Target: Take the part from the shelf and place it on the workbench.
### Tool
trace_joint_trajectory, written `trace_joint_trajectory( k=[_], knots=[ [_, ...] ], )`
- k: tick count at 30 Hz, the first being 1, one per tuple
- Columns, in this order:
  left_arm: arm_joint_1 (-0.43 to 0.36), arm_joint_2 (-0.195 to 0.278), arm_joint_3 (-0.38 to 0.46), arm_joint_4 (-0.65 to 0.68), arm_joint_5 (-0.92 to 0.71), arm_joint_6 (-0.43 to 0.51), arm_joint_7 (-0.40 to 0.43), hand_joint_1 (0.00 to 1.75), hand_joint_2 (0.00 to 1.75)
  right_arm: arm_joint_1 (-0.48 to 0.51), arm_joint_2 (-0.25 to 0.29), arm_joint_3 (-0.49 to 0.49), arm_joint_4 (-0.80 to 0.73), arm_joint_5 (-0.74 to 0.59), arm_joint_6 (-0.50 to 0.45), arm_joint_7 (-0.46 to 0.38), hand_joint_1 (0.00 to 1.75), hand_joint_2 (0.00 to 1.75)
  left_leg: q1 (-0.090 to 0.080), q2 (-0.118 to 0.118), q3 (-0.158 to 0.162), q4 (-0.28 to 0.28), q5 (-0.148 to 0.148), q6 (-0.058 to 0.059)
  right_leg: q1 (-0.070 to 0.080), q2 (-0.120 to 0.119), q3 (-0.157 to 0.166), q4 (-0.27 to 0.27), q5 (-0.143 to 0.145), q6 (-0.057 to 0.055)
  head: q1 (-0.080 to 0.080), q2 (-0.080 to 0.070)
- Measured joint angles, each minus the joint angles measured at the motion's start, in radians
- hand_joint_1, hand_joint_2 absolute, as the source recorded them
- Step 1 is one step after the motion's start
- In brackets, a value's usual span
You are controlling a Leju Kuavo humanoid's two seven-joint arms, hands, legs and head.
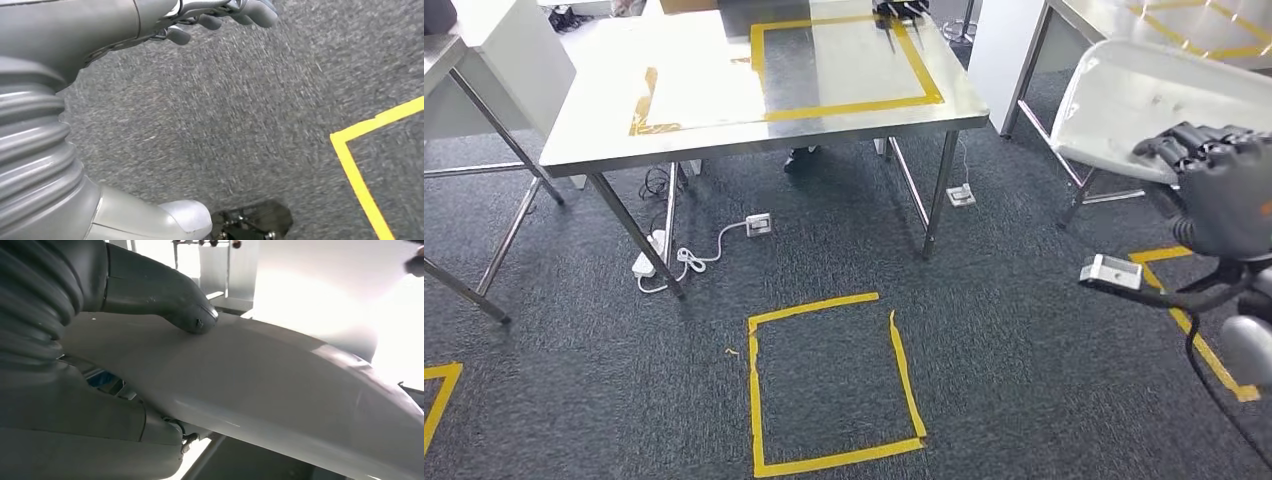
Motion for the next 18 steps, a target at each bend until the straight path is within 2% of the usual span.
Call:
trace_joint_trajectory(
  k=[2, 4, 5, 6, 8, 9, 10, 11, 12, 13, 14, 15, 16, 18],
  knots=[
    [-0.001, 0.000, 0.001, 0.000, 0.005, 0.000, -0.001, 0.00, 1.75, -0.076, -0.004, 0.050, 0.042, -0.015, 0.003, -0.002, 1.75, 1.75, 0.001, -0.001, 0.014, -0.012, -0.006, 0.011, 0.002, 0.006, 0.010, -0.001, 0.002, 0.013, 0.001, 0.000],
    [-0.005, -0.001, 0.002, 0.000, 0.005, -0.001, -0.003, 0.00, 1.75, -0.132, 0.005, 0.100, 0.086, 0.006, -0.015, 0.017, 1.75, 1.75, 0.007, -0.002, 0.047, -0.025, -0.002, 0.022, 0.002, 0.004, 0.005, 0.034, 0.003, 0.022, 0.003, 0.000],
    [-0.008, -0.001, 0.002, -0.001, 0.004, -0.002, -0.003, 0.00, 1.75, -0.145, 0.010, 0.122, 0.101, 0.020, -0.028, 0.035, 1.75, 1.75, 0.009, -0.003, 0.062, -0.029, -0.005, 0.026, 0.001, 0.001, -0.016, 0.075, -0.002, 0.026, 0.004, 0.000],
    [-0.011, 0.000, 0.002, -0.001, 0.002, -0.005, -0.003, 0.00, 1.75, -0.145, 0.015, 0.142, 0.112, 0.035, -0.041, 0.054, 1.75, 1.75, 0.011, -0.006, 0.073, -0.032, -0.010, 0.029, 0.000, -0.001, -0.054, 0.132, -0.013, 0.031, 0.006, 0.000],
    [-0.013, 0.000, 0.002, -0.001, -0.002, -0.010, -0.002, 0.00, 1.75, -0.117, 0.022, 0.170, 0.118, 0.058, -0.060, 0.082, 1.75, 1.75, 0.013, -0.014, 0.090, -0.035, -0.025, 0.030, -0.004, -0.002, -0.144, 0.231, -0.060, 0.040, 0.006, 0.000],
    [-0.012, 0.001, 0.002, -0.001, -0.004, -0.013, -0.001, 0.00, 1.75, -0.100, 0.024, 0.181, 0.119, 0.065, -0.065, 0.090, 1.75, 1.75, 0.013, -0.017, 0.101, -0.036, -0.035, 0.029, -0.006, -0.002, -0.179, 0.250, -0.082, 0.043, 0.007, 0.000],
    [-0.010, 0.001, 0.002, -0.001, -0.005, -0.013, 0.000, 0.00, 1.75, -0.085, 0.025, 0.189, 0.119, 0.069, -0.069, 0.095, 1.75, 1.75, 0.014, -0.020, 0.114, -0.036, -0.046, 0.027, -0.007, -0.003, -0.200, 0.238, -0.087, 0.045, 0.007, 0.000],
    [-0.008, 0.001, 0.003, -0.001, -0.006, -0.014, 0.001, 0.00, 1.75, -0.075, 0.025, 0.196, 0.119, 0.071, -0.071, 0.098, 1.75, 1.75, 0.014, -0.021, 0.129, -0.036, -0.059, 0.025, -0.009, -0.003, -0.207, 0.198, -0.063, 0.045, 0.007, 0.000],
    [-0.005, 0.000, 0.003, 0.000, -0.006, -0.014, 0.002, 0.00, 1.75, -0.068, 0.025, 0.201, 0.119, 0.072, -0.073, 0.099, 1.75, 1.75, 0.014, -0.021, 0.140, -0.036, -0.072, 0.022, -0.010, -0.005, -0.204, 0.138, -0.010, 0.045, 0.007, 0.000],
    [-0.004, 0.001, 0.003, 0.000, -0.007, -0.014, 0.002, 0.00, 1.75, -0.062, 0.026, 0.205, 0.119, 0.072, -0.073, 0.100, 1.75, 1.75, 0.013, -0.021, 0.155, -0.033, -0.086, 0.018, -0.010, -0.009, -0.199, 0.078, 0.060, 0.043, 0.007, 0.000],
    [-0.004, 0.001, 0.003, 0.000, -0.007, -0.014, 0.002, 0.00, 1.75, -0.058, 0.027, 0.208, 0.119, 0.073, -0.073, 0.100, 1.75, 1.75, 0.012, -0.022, 0.163, -0.031, -0.099, 0.012, -0.007, -0.012, -0.192, 0.033, 0.114, 0.038, 0.007, 0.000],
    [-0.004, 0.002, 0.004, 0.000, -0.007, -0.014, 0.003, 0.00, 1.75, -0.054, 0.027, 0.211, 0.119, 0.073, -0.073, 0.100, 1.75, 1.75, 0.010, -0.021, 0.170, -0.032, -0.111, 0.006, -0.005, -0.013, -0.186, 0.008, 0.149, 0.032, 0.007, 0.000],
    [-0.005, 0.003, 0.004, -0.001, -0.007, -0.014, 0.003, 0.00, 1.75, -0.052, 0.028, 0.212, 0.119, 0.073, -0.073, 0.100, 1.75, 1.75, 0.009, -0.020, 0.180, -0.028, -0.117, 0.000, -0.003, -0.013, -0.182, 0.000, 0.159, 0.025, 0.006, 0.000],
    [-0.007, 0.006, 0.005, -0.002, -0.007, -0.014, 0.003, 0.00, 1.75, -0.054, 0.028, 0.213, 0.118, 0.073, -0.075, 0.100, 1.75, 1.75, 0.010, -0.016, 0.186, -0.015, -0.119, -0.012, -0.004, -0.007, -0.164, -0.002, 0.148, 0.009, 0.004, 0.000]
  ],
)
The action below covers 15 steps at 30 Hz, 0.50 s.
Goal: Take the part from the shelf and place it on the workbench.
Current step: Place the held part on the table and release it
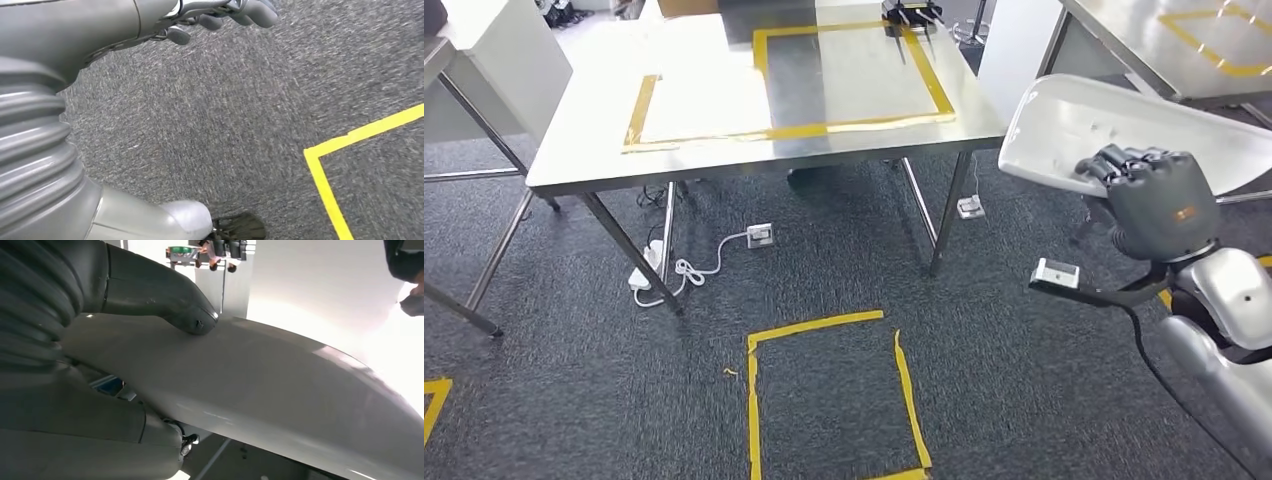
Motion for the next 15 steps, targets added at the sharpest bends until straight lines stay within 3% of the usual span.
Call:
trace_joint_trajectory(
  k=[1, 3, 5, 7, 8, 9, 11, 12, 13, 15],
  knots=[
    [-0.002, 0.001, 0.000, 0.000, 0.000, 0.000, 0.000, 0.00, 1.75, -0.002, 0.000, 0.000, -0.001, 0.000, 0.000, 0.000, 1.75, 1.75, 0.001, 0.002, -0.010, 0.031, 0.006, -0.005, -0.002, 0.001, 0.011, -0.002, -0.005, -0.008, -0.001, 0.000],
    [-0.007, 0.001, 0.000, 0.000, 0.000, 0.000, -0.001, 0.00, 1.75, -0.002, 0.000, 0.000, -0.002, 0.000, 0.000, 0.000, 1.75, 1.75, 0.003, 0.008, -0.077, 0.138, -0.003, -0.012, -0.002, 0.001, 0.032, -0.005, -0.019, -0.018, -0.002, 0.000],
    [-0.008, 0.000, 0.001, 0.000, 0.000, 0.000, -0.002, 0.00, 1.75, 0.003, 0.002, 0.000, -0.002, 0.003, -0.001, 0.000, 1.75, 1.75, 0.004, 0.010, -0.171, 0.255, -0.056, -0.018, -0.002, 0.001, 0.052, -0.005, -0.039, -0.022, -0.002, 0.000],
    [-0.004, 0.000, 0.001, 0.001, 0.000, 0.000, -0.001, 0.00, 1.75, 0.009, 0.010, 0.001, -0.002, 0.018, -0.001, -0.002, 1.75, 1.75, 0.004, 0.011, -0.226, 0.279, -0.100, -0.017, -0.002, 0.002, 0.077, -0.005, -0.060, -0.021, -0.002, 0.000],
    [-0.002, 0.000, 0.001, 0.001, 0.000, 0.000, 0.001, 0.00, 1.75, 0.012, 0.017, 0.003, -0.001, 0.030, -0.001, -0.002, 1.75, 1.75, 0.004, 0.012, -0.231, 0.245, -0.087, -0.014, -0.002, 0.002, 0.092, -0.005, -0.073, -0.021, -0.002, 0.000],
    [0.000, 0.000, 0.001, 0.001, 0.000, 0.000, 0.002, 0.00, 1.75, 0.012, 0.026, 0.005, -0.001, 0.043, 0.000, -0.003, 1.75, 1.75, 0.003, 0.012, -0.226, 0.189, -0.044, -0.010, -0.002, 0.002, 0.108, -0.005, -0.085, -0.019, -0.002, 0.000],
    [0.002, 0.000, 0.002, 0.001, -0.003, 0.000, 0.005, 0.00, 1.75, 0.008, 0.051, 0.010, 0.006, 0.070, 0.000, -0.005, 1.75, 1.75, 0.001, 0.015, -0.211, 0.065, 0.073, 0.000, 0.000, 0.004, 0.132, -0.004, -0.109, -0.013, -0.003, 0.000],
    [0.004, 0.000, 0.002, 0.002, -0.005, 0.000, 0.006, 0.00, 1.75, 0.003, 0.064, 0.012, 0.012, 0.082, 0.001, -0.008, 1.75, 1.75, -0.001, 0.016, -0.203, 0.028, 0.111, 0.004, 0.002, 0.005, 0.138, -0.007, -0.120, -0.007, -0.003, 0.000],
    [0.004, -0.001, 0.002, 0.002, -0.007, 0.000, 0.008, 0.00, 1.75, -0.004, 0.076, 0.013, 0.018, 0.090, 0.002, -0.011, 1.75, 1.75, -0.002, 0.016, -0.200, 0.007, 0.132, 0.009, 0.004, 0.007, 0.146, -0.005, -0.126, -0.001, -0.003, 0.000],
    [0.004, -0.004, 0.002, 0.002, -0.009, 0.000, 0.010, 0.00, 1.75, -0.019, 0.092, 0.014, 0.029, 0.101, 0.002, -0.015, 1.75, 1.75, 0.001, 0.015, -0.182, -0.002, 0.138, 0.021, 0.006, 0.009, 0.155, 0.002, -0.129, 0.010, -0.003, 0.000]
  ],
)
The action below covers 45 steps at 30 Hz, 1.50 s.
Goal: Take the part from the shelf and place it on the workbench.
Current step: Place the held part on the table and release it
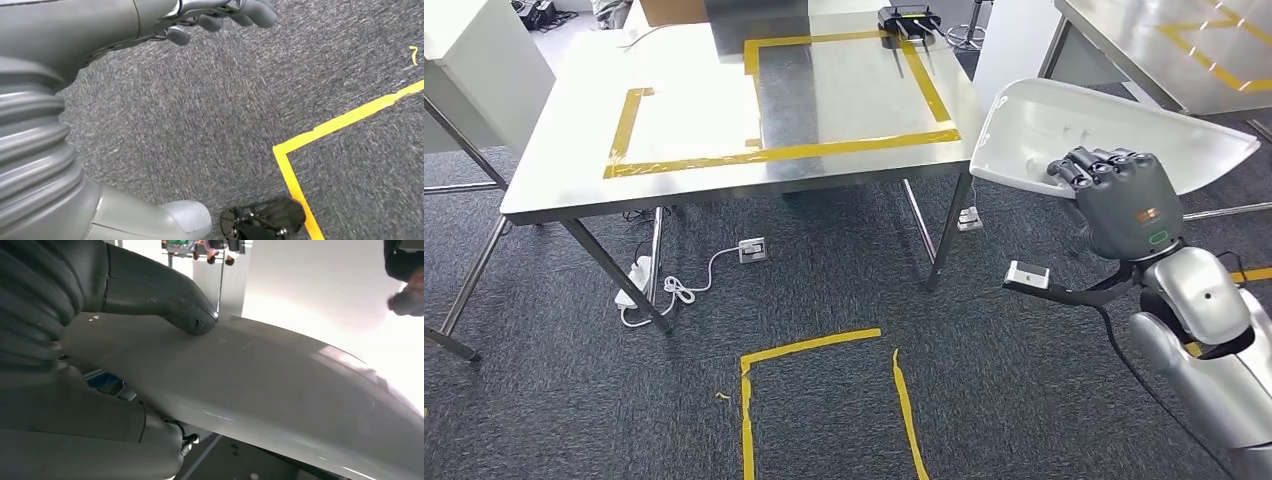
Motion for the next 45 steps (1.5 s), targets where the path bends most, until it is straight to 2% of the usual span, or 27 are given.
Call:
trace_joint_trajectory(
  k=[1, 3, 6, 7, 8, 9, 11, 13, 16, 18, 21, 22, 23, 24, 27, 28, 29, 32, 34, 36, 38, 39, 40, 42, 43, 44, 45],
  knots=[
    [-0.001, -0.002, 0.000, 0.000, -0.001, 0.000, 0.000, 0.00, 1.75, -0.006, 0.005, 0.000, 0.004, 0.002, 0.000, -0.001, 1.75, 1.75, 0.002, -0.001, 0.010, -0.003, 0.002, 0.007, 0.000, -0.001, -0.003, 0.021, 0.004, 0.004, 0.000, 0.000],
    [-0.002, -0.003, 0.000, 0.000, -0.004, 0.000, 0.001, 0.00, 1.75, -0.016, 0.014, 0.000, 0.013, 0.004, 0.000, -0.007, 1.75, 1.75, 0.004, -0.003, 0.033, -0.004, -0.008, 0.017, -0.001, -0.005, -0.056, 0.109, -0.005, 0.010, 0.003, 0.000],
    [-0.002, -0.003, 0.000, 0.000, -0.011, 0.000, 0.000, 0.00, 1.75, -0.022, 0.020, 0.000, 0.022, -0.004, 0.000, -0.027, 1.75, 1.75, 0.001, -0.008, 0.059, -0.004, -0.036, 0.023, -0.001, -0.006, -0.180, 0.254, -0.081, 0.016, 0.004, 0.000],
    [-0.001, -0.003, 0.000, 0.000, -0.013, 0.000, 0.000, 0.00, 1.75, -0.022, 0.021, 0.001, 0.024, -0.008, 0.000, -0.032, 1.75, 1.75, 0.000, -0.010, 0.072, -0.004, -0.047, 0.024, 0.000, -0.006, -0.204, 0.260, -0.102, 0.016, 0.004, 0.000],
    [-0.001, -0.003, 0.000, 0.000, -0.014, 0.000, 0.000, 0.00, 1.75, -0.022, 0.024, 0.001, 0.027, -0.012, -0.001, -0.036, 1.75, 1.75, -0.002, -0.012, 0.087, -0.004, -0.060, 0.023, 0.001, -0.006, -0.213, 0.236, -0.100, 0.012, 0.004, 0.000],
    [0.000, -0.003, 0.000, 0.000, -0.014, 0.000, 0.000, 0.00, 1.75, -0.022, 0.026, 0.001, 0.030, -0.014, -0.002, -0.039, 1.75, 1.75, -0.003, -0.013, 0.105, -0.004, -0.074, 0.022, 0.002, -0.006, -0.210, 0.186, -0.070, 0.007, 0.004, 0.000],
    [0.000, -0.005, 0.000, 0.000, -0.011, 0.002, 0.000, 0.00, 1.75, -0.028, 0.034, 0.004, 0.044, -0.013, -0.005, -0.042, 1.75, 1.75, -0.006, -0.016, 0.131, -0.003, -0.100, 0.017, 0.010, -0.006, -0.191, 0.061, 0.055, -0.008, 0.005, 0.000],
    [-0.001, -0.007, 0.001, 0.000, -0.005, 0.004, 0.000, 0.00, 1.75, -0.038, 0.045, 0.009, 0.061, -0.008, -0.009, -0.045, 1.75, 1.75, -0.007, -0.018, 0.147, -0.004, -0.121, 0.008, 0.018, -0.004, -0.173, -0.001, 0.135, -0.018, 0.005, 0.000],
    [-0.004, -0.005, 0.001, -0.002, 0.000, 0.005, -0.002, 0.00, 1.75, -0.060, 0.060, 0.011, 0.072, -0.006, -0.013, -0.048, 1.75, 1.75, -0.010, -0.016, 0.148, 0.036, -0.109, -0.010, 0.014, -0.001, -0.140, -0.013, 0.126, -0.031, 0.004, 0.000],
    [-0.006, -0.005, 0.002, -0.002, 0.000, 0.005, -0.004, 0.00, 1.75, -0.071, 0.069, 0.012, 0.077, -0.005, -0.015, -0.049, 1.75, 1.75, -0.009, -0.011, 0.098, 0.125, -0.106, -0.020, 0.007, -0.003, -0.110, -0.021, 0.110, -0.040, 0.001, 0.000],
    [-0.005, -0.006, 0.002, -0.002, 0.000, 0.005, -0.002, 0.00, 1.75, -0.075, 0.077, 0.014, 0.083, -0.005, -0.016, -0.052, 1.75, 1.75, -0.001, -0.006, -0.020, 0.264, -0.184, -0.032, 0.004, -0.004, -0.074, -0.023, 0.079, -0.042, -0.001, 0.000],
    [-0.003, -0.006, 0.002, -0.002, 0.000, 0.005, 0.000, 0.00, 1.75, -0.075, 0.078, 0.014, 0.084, -0.007, -0.016, -0.053, 1.75, 1.75, 0.001, -0.005, -0.048, 0.277, -0.210, -0.034, 0.003, -0.004, -0.061, -0.023, 0.068, -0.041, -0.001, 0.000],
    [0.000, -0.005, 0.003, -0.002, 0.000, 0.005, 0.000, 0.00, 1.75, -0.075, 0.078, 0.014, 0.084, -0.011, -0.016, -0.054, 1.75, 1.75, 0.001, -0.004, -0.062, 0.262, -0.216, -0.035, 0.002, -0.003, -0.046, -0.023, 0.055, -0.040, -0.001, 0.000],
    [0.003, -0.005, 0.003, -0.002, 0.000, 0.005, 0.000, 0.00, 1.75, -0.075, 0.078, 0.014, 0.084, -0.014, -0.015, -0.056, 1.75, 1.75, 0.002, -0.003, -0.064, 0.223, -0.196, -0.036, 0.002, -0.002, -0.029, -0.023, 0.042, -0.038, -0.001, 0.000],
    [0.006, -0.004, 0.003, -0.001, 0.000, 0.004, -0.001, 0.00, 1.75, -0.076, 0.082, 0.016, 0.085, -0.015, -0.011, -0.055, 1.75, 1.75, 0.001, 0.001, -0.044, 0.048, -0.024, -0.028, 0.004, -0.002, 0.013, -0.020, -0.001, -0.027, -0.001, 0.000],
    [0.007, -0.004, 0.003, -0.001, 0.000, 0.004, -0.001, 0.00, 1.75, -0.077, 0.086, 0.017, 0.085, -0.012, -0.009, -0.053, 1.75, 1.75, 0.000, 0.002, -0.037, 0.017, 0.015, -0.022, 0.006, -0.001, 0.020, -0.022, -0.014, -0.021, -0.002, 0.000],
    [0.007, -0.005, 0.003, 0.000, 0.000, 0.004, -0.001, 0.00, 1.75, -0.078, 0.089, 0.019, 0.085, -0.008, -0.007, -0.051, 1.75, 1.75, -0.001, 0.003, -0.033, 0.003, 0.029, -0.015, 0.008, 0.001, 0.026, -0.019, -0.020, -0.014, -0.002, 0.000],
    [0.004, -0.008, 0.003, -0.001, 0.000, 0.005, -0.001, 0.00, 1.75, -0.083, 0.096, 0.022, 0.086, -0.002, -0.003, -0.048, 1.75, 1.75, 0.003, 0.002, -0.006, -0.002, 0.019, 0.007, 0.007, 0.001, 0.018, 0.025, -0.010, 0.001, -0.001, 0.000],
    [0.004, -0.008, 0.003, -0.001, 0.001, 0.006, -0.001, 0.00, 1.75, -0.087, 0.100, 0.024, 0.087, 0.002, -0.002, -0.047, 1.75, 1.75, 0.005, 0.000, 0.011, -0.003, 0.006, 0.017, 0.004, -0.003, -0.048, 0.129, -0.015, 0.009, -0.001, 0.000],
    [0.004, -0.007, 0.004, -0.001, 0.002, 0.007, -0.001, 0.00, 1.75, -0.088, 0.104, 0.026, 0.090, 0.003, -0.002, -0.047, 1.75, 1.75, 0.003, -0.003, 0.029, -0.003, -0.014, 0.022, 0.004, -0.005, -0.139, 0.240, -0.069, 0.016, -0.001, 0.000],
    [0.005, -0.007, 0.004, -0.001, 0.002, 0.007, 0.000, 0.00, 1.75, -0.087, 0.109, 0.028, 0.093, 0.003, -0.001, -0.047, 1.75, 1.75, 0.000, -0.007, 0.055, -0.003, -0.037, 0.023, 0.004, -0.005, -0.194, 0.263, -0.117, 0.015, -0.001, 0.000],
    [0.006, -0.007, 0.004, -0.001, 0.002, 0.007, 0.000, 0.00, 1.75, -0.087, 0.110, 0.029, 0.095, 0.003, -0.001, -0.046, 1.75, 1.75, -0.001, -0.008, 0.072, -0.003, -0.050, 0.023, 0.005, -0.005, -0.199, 0.229, -0.105, 0.011, -0.001, 0.000],
    [0.006, -0.008, 0.004, -0.001, 0.002, 0.007, 0.000, 0.00, 1.75, -0.088, 0.111, 0.029, 0.096, 0.003, -0.001, -0.046, 1.75, 1.75, -0.003, -0.009, 0.089, -0.003, -0.063, 0.022, 0.006, -0.005, -0.192, 0.171, -0.065, 0.006, -0.001, 0.000],
    [0.007, -0.009, 0.004, 0.000, 0.002, 0.007, 0.000, 0.00, 1.75, -0.089, 0.111, 0.029, 0.097, 0.003, -0.001, -0.045, 1.75, 1.75, -0.006, -0.012, 0.116, -0.003, -0.087, 0.016, 0.014, -0.006, -0.170, 0.049, 0.055, -0.009, 0.000, 0.000],
    [0.007, -0.010, 0.004, 0.000, 0.002, 0.007, 0.000, 0.00, 1.75, -0.090, 0.112, 0.029, 0.099, 0.004, -0.001, -0.045, 1.75, 1.75, -0.006, -0.014, 0.124, -0.003, -0.099, 0.011, 0.018, -0.006, -0.160, 0.014, 0.095, -0.014, 0.000, 0.000],
    [0.007, -0.010, 0.004, 0.000, 0.002, 0.007, 0.001, 0.00, 1.75, -0.091, 0.113, 0.030, 0.099, 0.004, -0.001, -0.045, 1.75, 1.75, -0.007, -0.014, 0.133, -0.001, -0.106, 0.006, 0.022, -0.006, -0.152, -0.002, 0.115, -0.019, 0.000, 0.000],
    [0.006, -0.010, 0.004, 0.000, 0.002, 0.008, 0.002, 0.00, 1.75, -0.093, 0.115, 0.030, 0.100, 0.005, 0.000, -0.045, 1.75, 1.75, -0.008, -0.015, 0.140, 0.002, -0.108, -0.002, 0.023, -0.005, -0.144, -0.006, 0.111, -0.024, 0.000, 0.000]
  ],
)
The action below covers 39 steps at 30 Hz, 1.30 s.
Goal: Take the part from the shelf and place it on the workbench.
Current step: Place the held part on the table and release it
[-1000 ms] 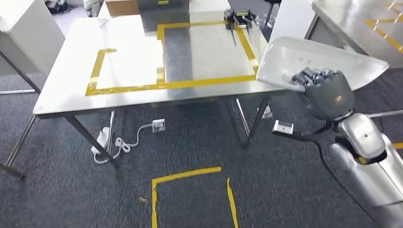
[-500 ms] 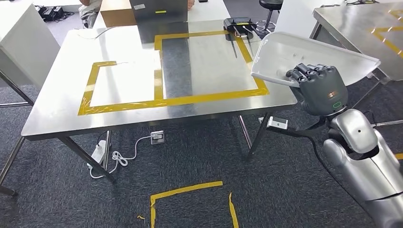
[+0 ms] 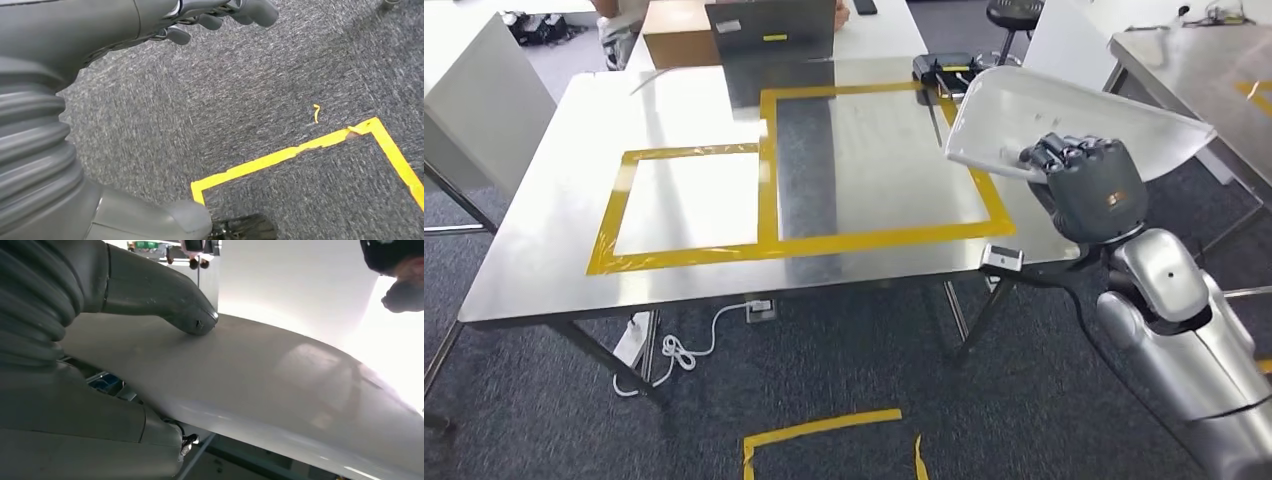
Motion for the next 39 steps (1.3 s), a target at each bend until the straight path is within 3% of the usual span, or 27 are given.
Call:
trace_joint_trajectory(
  k=[2, 3, 6, 8, 9, 10, 12, 14, 17, 20, 21, 23, 24, 25, 26, 28, 29, 31, 35, 39],
  knots=[
    [-0.001, 0.000, 0.000, 0.000, -0.002, 0.002, 0.002, 0.00, 1.75, -0.005, 0.007, 0.000, 0.001, 0.001, 0.000, 0.000, 1.75, 1.75, 0.000, 0.003, -0.001, 0.025, 0.005, -0.012, -0.005, 0.002, 0.025, -0.013, -0.002, -0.012, 0.000, 0.000],
    [-0.002, 0.000, 0.000, 0.000, -0.005, 0.004, 0.003, 0.00, 1.75, -0.008, 0.010, 0.000, 0.003, 0.002, 0.001, -0.001, 1.75, 1.75, 0.000, 0.005, -0.017, 0.056, 0.004, -0.018, -0.008, 0.002, 0.038, -0.018, -0.007, -0.018, -0.001, 0.000],
    [-0.005, -0.003, 0.000, 0.000, -0.011, 0.006, 0.006, 0.00, 1.75, -0.014, 0.022, 0.001, 0.015, 0.002, 0.001, -0.010, 1.75, 1.75, 0.007, 0.008, -0.120, 0.212, -0.054, -0.033, -0.011, 0.001, 0.068, -0.023, -0.028, -0.025, -0.003, 0.000],
    [-0.003, -0.003, 0.000, 0.000, -0.012, 0.006, 0.008, 0.00, 1.75, -0.020, 0.037, 0.004, 0.038, 0.002, 0.001, -0.020, 1.75, 1.75, 0.011, 0.010, -0.182, 0.265, -0.083, -0.037, -0.011, 0.002, 0.087, -0.023, -0.046, -0.024, -0.003, 0.000],
    [-0.003, -0.003, 0.000, 0.000, -0.012, 0.007, 0.008, 0.00, 1.75, -0.025, 0.048, 0.007, 0.052, 0.004, 0.001, -0.024, 1.75, 1.75, 0.012, 0.011, -0.192, 0.248, -0.068, -0.039, -0.012, 0.004, 0.098, -0.023, -0.056, -0.024, -0.003, 0.000],
    [-0.003, -0.002, 0.000, 0.000, -0.012, 0.007, 0.009, 0.00, 1.75, -0.032, 0.061, 0.010, 0.069, 0.007, 0.000, -0.028, 1.75, 1.75, 0.012, 0.011, -0.188, 0.200, -0.030, -0.040, -0.012, 0.005, 0.111, -0.022, -0.066, -0.023, -0.003, 0.000],
    [-0.003, -0.002, 0.002, 0.000, -0.011, 0.008, 0.009, 0.00, 1.75, -0.057, 0.090, 0.019, 0.111, 0.010, -0.003, -0.039, 1.75, 1.75, 0.011, 0.012, -0.164, 0.068, 0.078, -0.036, -0.012, 0.008, 0.131, -0.021, -0.088, -0.018, -0.004, 0.000],
    [-0.005, -0.003, 0.005, 0.000, -0.010, 0.009, 0.008, 0.00, 1.75, -0.086, 0.111, 0.029, 0.154, 0.007, -0.007, -0.049, 1.75, 1.75, 0.009, 0.012, -0.150, -0.002, 0.132, -0.024, -0.010, 0.010, 0.139, -0.018, -0.105, -0.007, -0.005, 0.000],
    [-0.005, -0.006, 0.009, 0.000, -0.010, 0.011, 0.008, 0.00, 1.75, -0.109, 0.124, 0.039, 0.188, 0.002, -0.013, -0.056, 1.75, 1.75, 0.007, 0.008, -0.145, -0.006, 0.128, -0.007, -0.010, 0.011, 0.146, -0.023, -0.119, 0.010, -0.005, 0.000],
    [-0.005, -0.009, 0.010, 0.000, -0.010, 0.011, 0.007, 0.00, 1.75, -0.114, 0.125, 0.041, 0.194, 0.002, -0.014, -0.057, 1.75, 1.75, 0.009, 0.007, -0.141, -0.010, 0.126, -0.004, -0.010, 0.011, 0.149, -0.024, -0.123, 0.014, -0.005, 0.000],
    [-0.006, -0.010, 0.011, 0.000, -0.010, 0.011, 0.007, 0.00, 1.75, -0.118, 0.126, 0.041, 0.197, 0.001, -0.015, -0.058, 1.75, 1.75, 0.011, 0.007, -0.137, -0.012, 0.124, 0.000, -0.010, 0.010, 0.142, -0.008, -0.131, 0.017, -0.004, 0.000],
    [-0.006, -0.011, 0.014, 0.000, -0.006, 0.013, 0.009, 0.00, 1.75, -0.131, 0.138, 0.047, 0.224, 0.000, -0.017, -0.059, 1.75, 1.75, 0.015, 0.007, -0.121, -0.016, 0.110, 0.008, -0.016, 0.005, 0.043, 0.151, -0.183, 0.028, -0.002, 0.000],
    [-0.005, -0.011, 0.016, -0.001, -0.005, 0.013, 0.010, 0.00, 1.75, -0.137, 0.146, 0.051, 0.242, 0.000, -0.018, -0.059, 1.75, 1.75, 0.016, 0.007, -0.110, -0.017, 0.100, 0.011, -0.019, 0.003, -0.013, 0.228, -0.194, 0.033, -0.001, 0.000],
    [-0.005, -0.013, 0.016, 0.000, -0.004, 0.014, 0.010, 0.00, 1.75, -0.139, 0.154, 0.056, 0.258, 0.000, -0.018, -0.059, 1.75, 1.75, 0.016, 0.007, -0.100, -0.016, 0.089, 0.010, -0.023, 0.001, -0.057, 0.272, -0.184, 0.037, -0.001, 0.000],
    [-0.004, -0.015, 0.016, 0.000, -0.005, 0.014, 0.010, 0.00, 1.75, -0.138, 0.158, 0.061, 0.268, 0.001, -0.019, -0.058, 1.75, 1.75, 0.017, 0.006, -0.089, -0.013, 0.080, 0.008, -0.025, 0.000, -0.055, 0.235, -0.138, 0.038, -0.001, 0.000],
    [-0.004, -0.019, 0.017, 0.000, -0.014, 0.014, 0.010, 0.00, 1.75, -0.137, 0.162, 0.067, 0.282, 0.003, -0.020, -0.054, 1.75, 1.75, 0.016, 0.004, -0.073, -0.008, 0.063, 0.000, -0.026, -0.005, -0.011, 0.095, -0.045, 0.036, -0.001, 0.000],
    [-0.005, -0.020, 0.017, 0.000, -0.020, 0.014, 0.010, 0.00, 1.75, -0.137, 0.163, 0.069, 0.290, 0.006, -0.019, -0.051, 1.75, 1.75, 0.016, 0.002, -0.069, -0.006, 0.057, -0.005, -0.024, -0.006, 0.010, 0.040, -0.023, 0.032, 0.000, 0.000],
    [-0.007, -0.021, 0.016, 0.000, -0.031, 0.012, 0.015, 0.00, 1.75, -0.133, 0.169, 0.074, 0.307, 0.011, -0.014, -0.045, 1.75, 1.75, 0.013, 0.000, -0.069, -0.004, 0.052, -0.011, -0.021, -0.005, 0.026, 0.004, -0.021, 0.024, -0.002, 0.000],
    [-0.015, -0.020, 0.016, 0.000, -0.047, 0.005, 0.024, 0.00, 1.75, -0.144, 0.193, 0.083, 0.364, 0.010, 0.002, -0.045, 1.75, 1.75, 0.010, 0.005, -0.065, -0.010, 0.053, -0.001, -0.021, 0.003, 0.027, -0.002, -0.022, 0.018, -0.003, 0.000],
    [-0.026, -0.022, 0.014, 0.000, -0.063, -0.005, 0.030, 0.00, 1.75, -0.164, 0.205, 0.089, 0.446, -0.020, 0.002, -0.059, 1.75, 1.75, 0.011, 0.004, -0.061, -0.019, 0.055, -0.009, -0.020, 0.003, 0.028, -0.001, -0.024, 0.012, -0.003, 0.000]
  ],
)
